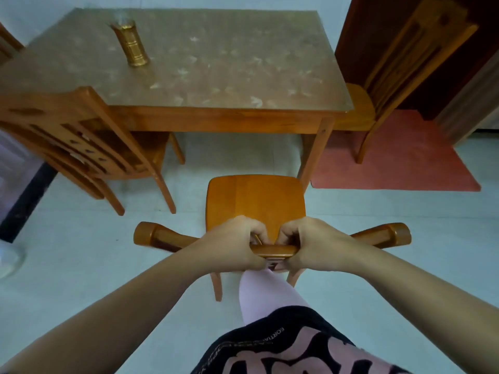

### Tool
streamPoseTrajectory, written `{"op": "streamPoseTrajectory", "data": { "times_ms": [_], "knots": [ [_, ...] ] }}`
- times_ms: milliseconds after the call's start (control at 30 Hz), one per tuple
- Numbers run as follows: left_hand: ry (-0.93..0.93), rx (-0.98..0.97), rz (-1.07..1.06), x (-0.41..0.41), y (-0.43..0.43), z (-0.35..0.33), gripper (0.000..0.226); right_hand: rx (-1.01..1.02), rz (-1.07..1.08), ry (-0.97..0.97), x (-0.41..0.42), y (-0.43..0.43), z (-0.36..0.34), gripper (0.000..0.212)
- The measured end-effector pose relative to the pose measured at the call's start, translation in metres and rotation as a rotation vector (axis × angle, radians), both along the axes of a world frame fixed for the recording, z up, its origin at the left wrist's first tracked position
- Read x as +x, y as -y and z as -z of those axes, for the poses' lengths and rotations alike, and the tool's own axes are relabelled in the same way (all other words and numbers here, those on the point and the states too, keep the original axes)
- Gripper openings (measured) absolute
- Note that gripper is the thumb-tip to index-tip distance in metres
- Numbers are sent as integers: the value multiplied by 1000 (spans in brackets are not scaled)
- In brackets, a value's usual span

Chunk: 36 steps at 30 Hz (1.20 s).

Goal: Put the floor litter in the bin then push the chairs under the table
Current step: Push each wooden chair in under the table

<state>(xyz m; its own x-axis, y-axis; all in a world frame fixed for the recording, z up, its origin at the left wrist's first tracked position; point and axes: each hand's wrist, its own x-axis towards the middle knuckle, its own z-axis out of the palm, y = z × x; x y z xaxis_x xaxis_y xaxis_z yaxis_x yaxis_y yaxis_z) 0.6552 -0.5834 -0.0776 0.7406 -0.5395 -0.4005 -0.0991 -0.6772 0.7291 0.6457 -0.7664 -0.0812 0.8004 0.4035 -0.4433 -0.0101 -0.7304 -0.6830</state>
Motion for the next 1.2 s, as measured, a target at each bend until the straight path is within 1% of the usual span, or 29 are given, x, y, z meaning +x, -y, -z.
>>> {"op": "streamPoseTrajectory", "data": {
  "times_ms": [133,200,333,433,567,767,867,1000,1200],
  "knots": [
    [-44,22,-3,66,-16,-12,17,4,-16,-48,65,-16,-14,24],
    [-74,16,-22,93,-21,-16,17,-9,-37,-41,92,-21,-20,23],
    [-70,-6,-37,135,-32,-18,16,-49,-48,-43,137,-34,-23,22],
    [-68,-34,-41,155,-46,-12,17,-59,-36,-34,157,-47,-21,23],
    [-59,-75,-43,173,-63,-6,17,-106,-26,-19,176,-67,-21,17],
    [-28,-111,-27,210,-96,-1,20,-121,-21,12,208,-98,-23,19],
    [-23,-119,-25,228,-102,6,18,-129,9,34,225,-104,-18,17],
    [-34,-88,-3,255,-112,15,18,-97,-13,30,250,-116,-5,17],
    [-49,-25,-43,310,-129,18,16,-101,26,40,308,-134,5,20]
  ]
}}
